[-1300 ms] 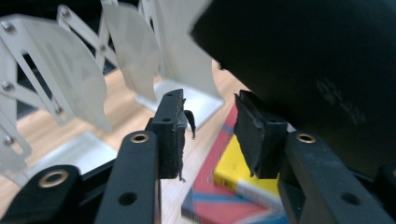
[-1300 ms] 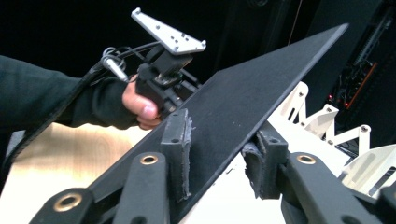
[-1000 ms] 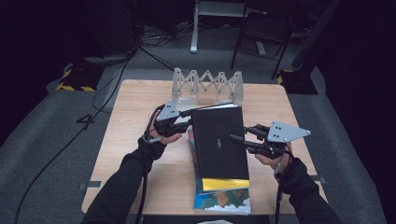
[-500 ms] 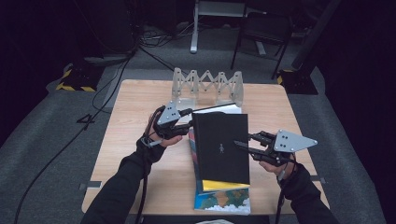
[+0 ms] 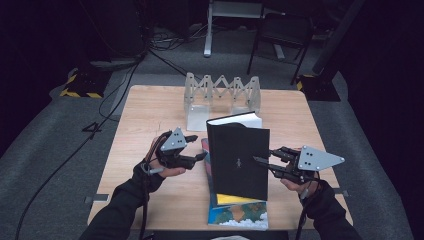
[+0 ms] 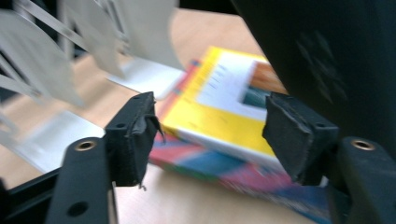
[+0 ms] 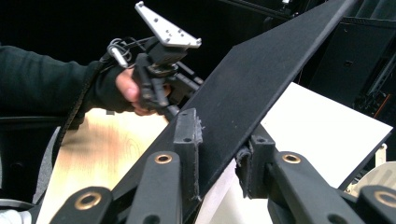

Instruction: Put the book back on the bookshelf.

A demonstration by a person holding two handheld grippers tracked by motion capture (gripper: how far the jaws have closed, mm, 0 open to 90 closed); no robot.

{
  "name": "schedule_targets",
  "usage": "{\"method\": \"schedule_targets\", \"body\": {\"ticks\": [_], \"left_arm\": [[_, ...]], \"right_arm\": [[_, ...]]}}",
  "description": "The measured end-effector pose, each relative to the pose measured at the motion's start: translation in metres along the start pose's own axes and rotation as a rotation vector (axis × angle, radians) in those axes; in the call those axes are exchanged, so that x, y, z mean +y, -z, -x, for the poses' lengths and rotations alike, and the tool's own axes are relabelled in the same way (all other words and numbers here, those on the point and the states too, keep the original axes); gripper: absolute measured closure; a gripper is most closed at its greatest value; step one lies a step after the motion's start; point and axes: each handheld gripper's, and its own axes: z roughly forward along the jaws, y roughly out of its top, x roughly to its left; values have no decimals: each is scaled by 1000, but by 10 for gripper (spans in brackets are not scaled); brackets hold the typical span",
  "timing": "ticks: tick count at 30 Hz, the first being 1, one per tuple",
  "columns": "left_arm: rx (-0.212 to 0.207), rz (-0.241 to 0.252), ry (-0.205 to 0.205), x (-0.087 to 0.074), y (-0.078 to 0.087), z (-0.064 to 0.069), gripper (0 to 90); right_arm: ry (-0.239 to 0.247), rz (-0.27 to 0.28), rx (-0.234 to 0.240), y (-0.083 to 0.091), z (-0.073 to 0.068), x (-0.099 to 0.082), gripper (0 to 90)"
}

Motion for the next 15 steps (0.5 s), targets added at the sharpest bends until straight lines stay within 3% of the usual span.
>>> {"method": "schedule_targets", "body": {"ticks": [3,7,10,15], "left_arm": [[-76,-10,25,-7,2,11,254],[-145,-16,27,-10,-4,29,235],[-173,-30,13,-8,-14,40,234],[-183,-56,-12,-10,-28,51,220]], "right_arm": [[4,2,3,2,-2,0,722],[10,0,3,4,-5,0,723],[15,1,7,5,-6,0,725],[17,-1,9,7,-9,-1,726]]}}
